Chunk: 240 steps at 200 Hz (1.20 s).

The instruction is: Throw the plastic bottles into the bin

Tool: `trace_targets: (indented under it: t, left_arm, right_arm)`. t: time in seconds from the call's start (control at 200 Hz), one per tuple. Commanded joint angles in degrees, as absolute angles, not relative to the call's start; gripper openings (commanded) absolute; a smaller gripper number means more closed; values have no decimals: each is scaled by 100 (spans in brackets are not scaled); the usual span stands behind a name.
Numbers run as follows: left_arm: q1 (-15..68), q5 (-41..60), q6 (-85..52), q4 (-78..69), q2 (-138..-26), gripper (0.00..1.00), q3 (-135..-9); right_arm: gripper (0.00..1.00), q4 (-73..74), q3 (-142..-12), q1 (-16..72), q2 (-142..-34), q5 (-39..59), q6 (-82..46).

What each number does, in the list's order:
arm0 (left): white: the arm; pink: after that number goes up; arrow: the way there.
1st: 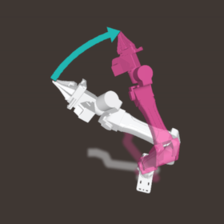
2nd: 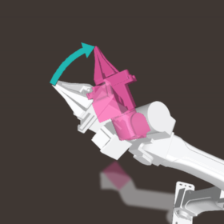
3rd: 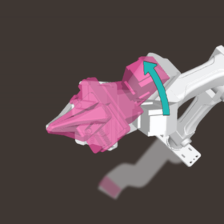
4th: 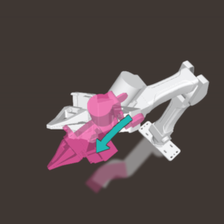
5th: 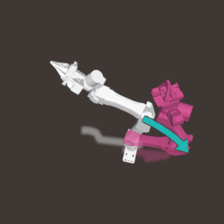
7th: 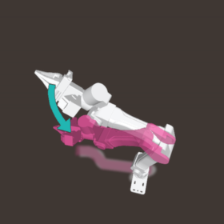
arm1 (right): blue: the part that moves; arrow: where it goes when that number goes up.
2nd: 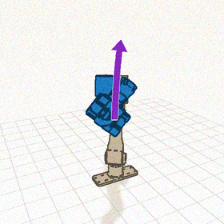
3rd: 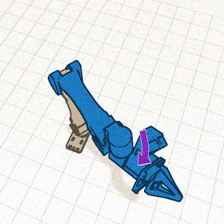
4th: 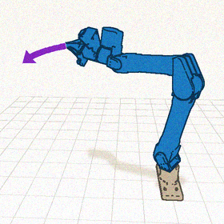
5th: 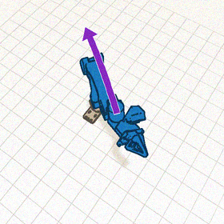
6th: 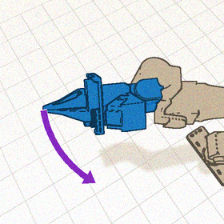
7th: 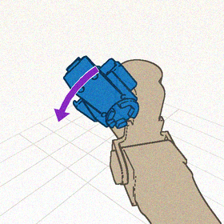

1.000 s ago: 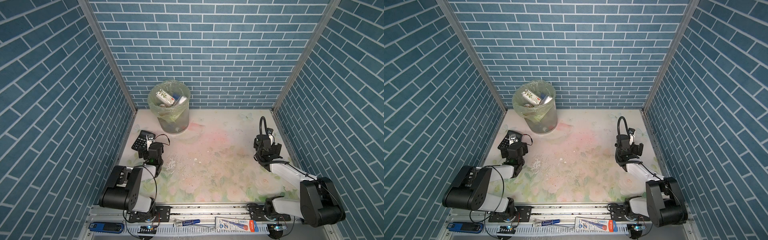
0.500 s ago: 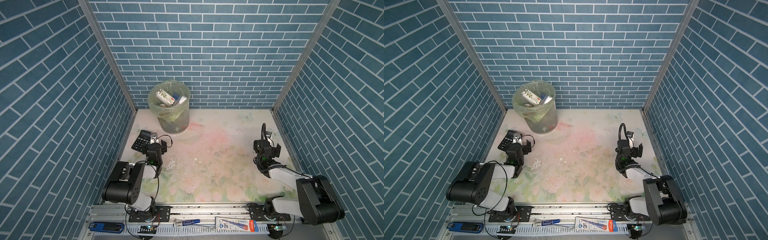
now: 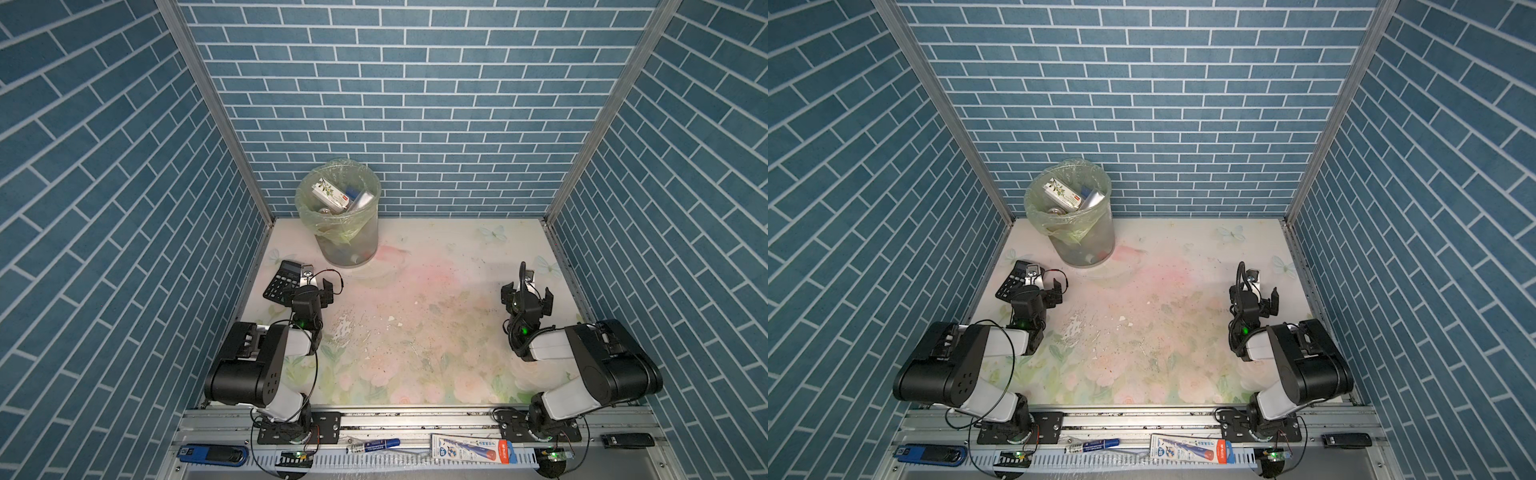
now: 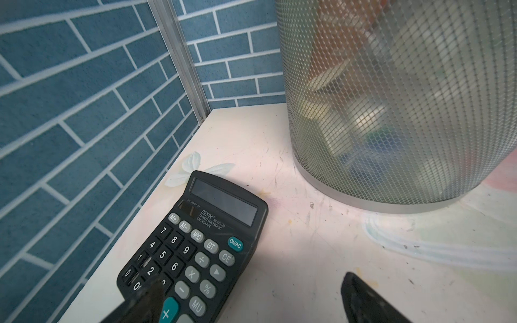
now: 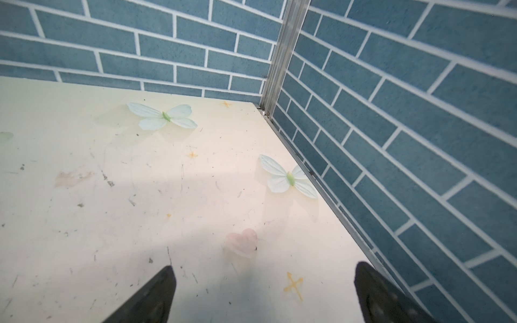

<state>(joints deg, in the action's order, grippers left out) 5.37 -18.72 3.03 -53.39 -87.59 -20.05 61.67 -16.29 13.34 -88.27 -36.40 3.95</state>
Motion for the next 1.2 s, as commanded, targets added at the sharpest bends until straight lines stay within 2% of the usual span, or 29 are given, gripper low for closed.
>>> trace_targets:
  t: [0.0,0.15,0.26,0.29,0.335,0.37,0.41,0.45,0.57,1.195]
  left_arm:
    - [519,-1837,282,-5334,-8794,99,-2063]
    - [519,-1828,272,-5281,-8780,99,-2065]
    - [519,-1835,272,-5299,-8786,99,-2065]
    - [519,-1839,272,-5304,-8790,99,-2063]
    - [519,-1828,272,-5300,-8776,99,-2065]
    - [519,-1833,272,-5300,-8781,99,-2065]
    - [519,-1832,272,-5304,-8788,99,-2065]
    - [518,-1833,272,-5291,-8780,99,-2061]
    - [519,-1837,272,-5308,-8789,99,-2065]
    - [519,-1829,270,-5300,-8789,99,-2064]
  right_arm:
    - [99,7036,-1455,1234,-8820,-3489,551]
    - [99,6658,-1449,875,-8630,-2882,203]
    - [99,6176,-1554,157,-8779,-1554,-362]
    - [99,6632,-1626,98,-9068,-1544,-286]
    - [99,5476,-1857,63,-8687,-1497,-482]
    - [99,5988,-1875,49,-8974,-1458,-339]
    - [99,5372,-1960,54,-8761,-1430,-421]
    - [99,5741,-1952,18,-8921,-1395,-393]
    - [99,5211,-2116,18,-8820,-1412,-435]
    - [99,5330,-2090,79,-8857,-1388,-343]
